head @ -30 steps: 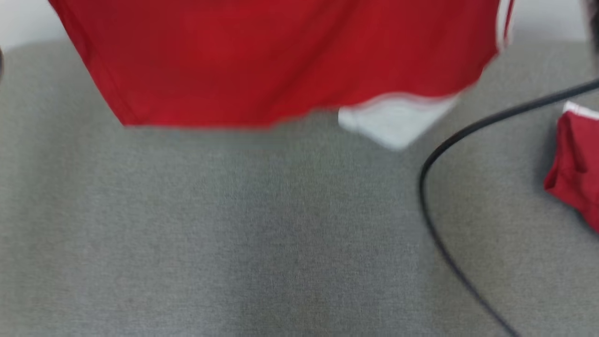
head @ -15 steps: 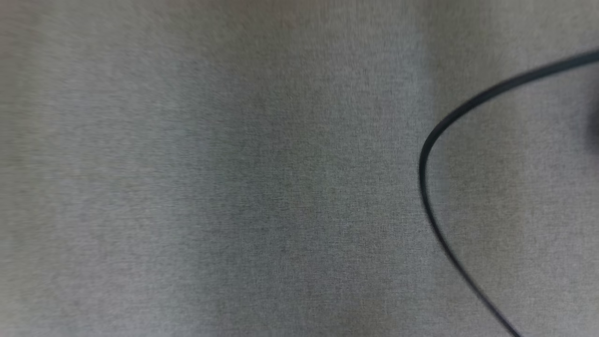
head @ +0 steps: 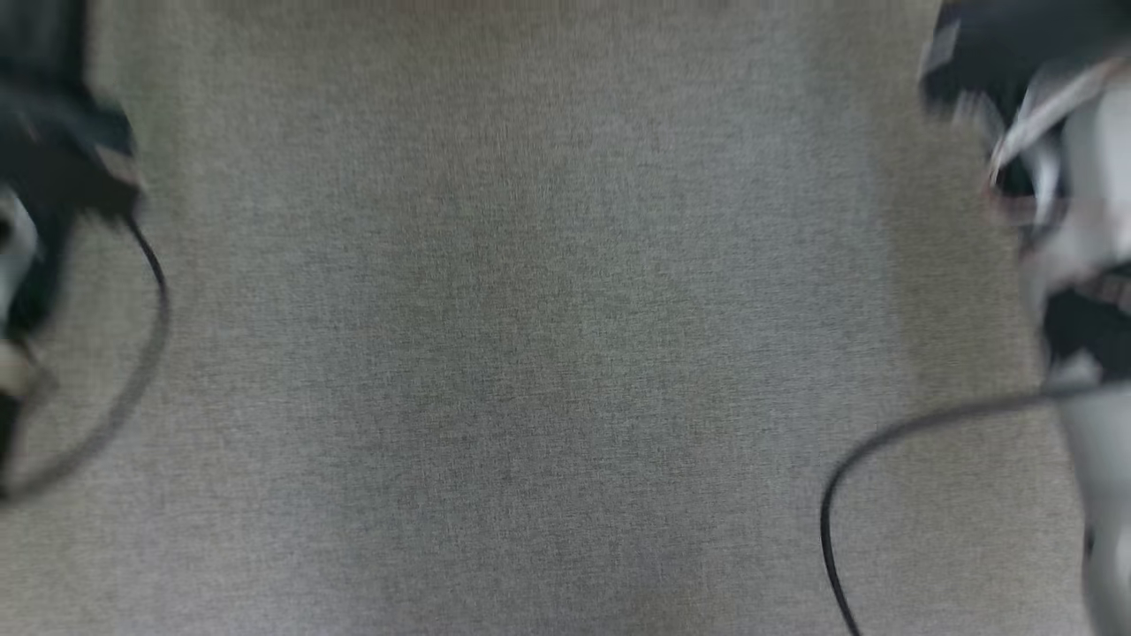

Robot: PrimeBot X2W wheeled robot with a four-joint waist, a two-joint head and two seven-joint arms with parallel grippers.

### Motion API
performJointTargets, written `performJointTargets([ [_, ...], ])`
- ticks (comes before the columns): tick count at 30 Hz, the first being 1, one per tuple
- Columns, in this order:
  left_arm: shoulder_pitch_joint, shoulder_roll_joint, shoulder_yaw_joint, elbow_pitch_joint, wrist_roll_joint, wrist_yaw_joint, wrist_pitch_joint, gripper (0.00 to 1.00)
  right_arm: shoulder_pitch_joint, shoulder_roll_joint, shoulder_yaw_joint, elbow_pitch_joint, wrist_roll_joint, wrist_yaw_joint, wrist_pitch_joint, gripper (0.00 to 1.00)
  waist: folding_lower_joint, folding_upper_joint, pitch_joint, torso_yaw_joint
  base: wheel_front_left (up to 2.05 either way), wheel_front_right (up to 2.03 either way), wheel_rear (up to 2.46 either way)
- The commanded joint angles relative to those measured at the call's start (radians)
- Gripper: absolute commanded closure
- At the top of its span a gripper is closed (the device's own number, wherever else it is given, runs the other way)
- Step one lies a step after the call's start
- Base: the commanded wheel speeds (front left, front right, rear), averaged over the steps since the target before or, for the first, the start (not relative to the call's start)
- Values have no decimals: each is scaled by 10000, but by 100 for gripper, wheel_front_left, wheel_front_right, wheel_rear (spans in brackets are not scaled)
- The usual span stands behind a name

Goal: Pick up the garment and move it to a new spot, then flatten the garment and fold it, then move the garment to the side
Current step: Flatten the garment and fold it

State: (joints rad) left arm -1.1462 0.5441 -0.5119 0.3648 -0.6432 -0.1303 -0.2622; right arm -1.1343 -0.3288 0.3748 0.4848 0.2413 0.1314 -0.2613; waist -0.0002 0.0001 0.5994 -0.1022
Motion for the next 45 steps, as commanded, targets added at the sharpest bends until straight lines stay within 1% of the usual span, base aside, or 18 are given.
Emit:
performJointTargets([
  [1,808,-86,227,-70,-39,3,-30,100,789,-65,-7,-239,310,-17,-44,100,2,-1,-585,84,0,0,0],
  [4,2120,-299,677,-117,-28,4,-32,100,2160,-179,-85,-618,767,-17,-46,100,2,-1,-1084,60,0,0,0],
  [5,2120,-299,677,-117,-28,4,-32,100,2160,-179,-85,-618,767,-17,-46,100,2,-1,-1084,60,0,0,0],
  [6,2492,-421,822,-122,-37,2,-32,100,2621,-163,-139,-667,937,-17,-44,100,2,-1,-1256,60,0,0,0],
  [7,3368,-602,1064,-56,45,3,-30,100,3576,-137,89,-524,1158,-17,-41,100,2,-1,-1686,19,0,0,0],
  [10,4316,-795,1293,140,277,3,-32,100,4490,-254,422,-285,1520,-17,-46,100,2,-1,-2304,-29,0,0,0],
  [14,5661,-1219,1675,465,394,3,-32,100,5823,-120,736,125,1974,-17,-43,100,2,-1,-3249,-180,0,0,0],
  [18,6882,-1617,2100,721,449,4,-32,100,6777,-222,1198,405,2292,-17,-42,100,2,-1,-4075,-279,0,0,0],
  [20,7472,-1720,2313,834,587,4,-32,100,7250,-317,1483,660,2416,-17,13,100,2,-1,-4484,-325,0,0,0],
  [27,9270,-2236,2753,1135,935,5,-32,100,8574,-513,1755,1018,3125,-17,96,100,2,-1,-5638,-380,0,0,0],
  [30,9835,-2490,3008,1055,1067,5,-31,100,9012,-635,1800,913,3311,-17,84,100,2,-1,-5877,-366,0,0,0],
  [38,10999,-2815,3033,984,1277,5,-33,100,10132,-798,2034,624,3693,-17,163,100,2,-1,-6263,-270,0,0,0],
  [45,11826,-3140,3457,1004,1421,6,-31,100,11052,-949,2017,539,3821,-17,210,100,2,-1,-6488,-88,0,0,0],
])
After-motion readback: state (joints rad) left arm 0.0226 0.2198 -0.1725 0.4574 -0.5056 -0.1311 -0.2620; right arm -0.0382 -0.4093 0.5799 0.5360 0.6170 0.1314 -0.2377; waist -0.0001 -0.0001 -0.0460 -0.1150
